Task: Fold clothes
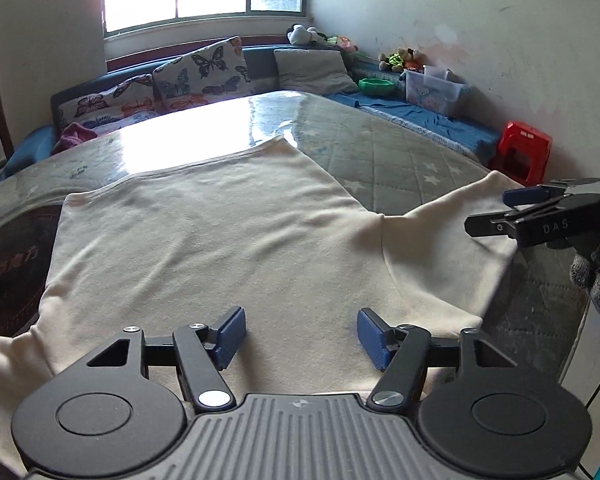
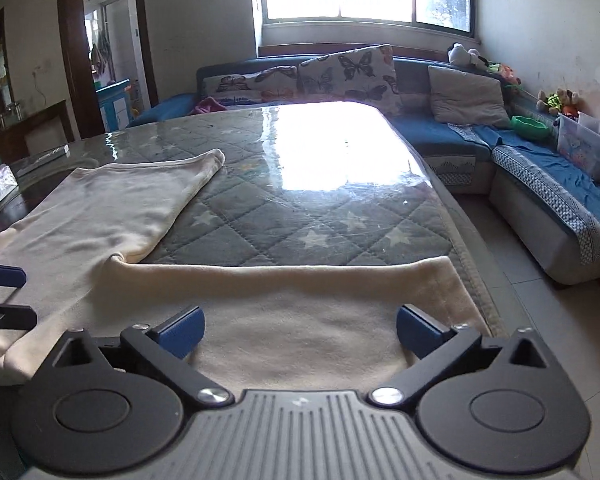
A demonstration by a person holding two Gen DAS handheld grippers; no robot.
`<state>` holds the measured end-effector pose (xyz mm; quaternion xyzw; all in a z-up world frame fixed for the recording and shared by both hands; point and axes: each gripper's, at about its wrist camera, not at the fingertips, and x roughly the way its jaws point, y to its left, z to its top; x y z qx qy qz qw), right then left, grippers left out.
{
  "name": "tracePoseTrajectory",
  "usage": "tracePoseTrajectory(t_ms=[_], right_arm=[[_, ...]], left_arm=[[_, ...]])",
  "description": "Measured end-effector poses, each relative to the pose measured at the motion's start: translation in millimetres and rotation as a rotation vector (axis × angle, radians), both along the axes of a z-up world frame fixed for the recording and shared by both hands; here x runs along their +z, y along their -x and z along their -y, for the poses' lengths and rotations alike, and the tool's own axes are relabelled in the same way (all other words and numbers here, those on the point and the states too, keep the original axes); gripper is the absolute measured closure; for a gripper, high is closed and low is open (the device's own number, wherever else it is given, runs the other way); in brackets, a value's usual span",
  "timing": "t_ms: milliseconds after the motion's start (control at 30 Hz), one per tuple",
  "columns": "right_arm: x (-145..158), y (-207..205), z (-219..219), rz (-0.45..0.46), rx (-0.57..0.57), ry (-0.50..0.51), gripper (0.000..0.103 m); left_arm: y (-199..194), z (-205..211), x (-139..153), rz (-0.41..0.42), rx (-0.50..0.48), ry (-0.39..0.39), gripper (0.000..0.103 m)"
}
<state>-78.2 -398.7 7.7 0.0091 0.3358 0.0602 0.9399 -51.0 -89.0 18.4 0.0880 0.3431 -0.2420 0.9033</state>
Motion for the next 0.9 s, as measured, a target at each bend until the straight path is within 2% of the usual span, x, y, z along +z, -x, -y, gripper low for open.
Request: tracePoseTrajectory(t_ms=[300,433,533,600,767,900], right_arm=[[1,2,-4,0.006,0.001,0.029,0.0],[9,10,8,0.04,-0.077,0.015,0.0],[8,13,19,0.028,-0.122,0.026,0.001],[6,14,25,0.019,-0.152,0.044,0.006],[15,27,42,0.033,-0.221,-0.004,0.011],[15,33,53,0.016,-0.267,-0.051,0.031]], left_arm=[[8,9,2,0.009,-0.046,-0.026,0.035],[11,13,2,0.017,-0.065,-0.028,0.035],[14,18,-2,0.028,-0.082,-0.041,0.035],[16,21,-1,0.04,-0.089,-0.049,0.035],[11,16,11,0.066,-0.075,-0.037,0.035],[2,13,18,0.059,-0.045,-0.008,0.035]])
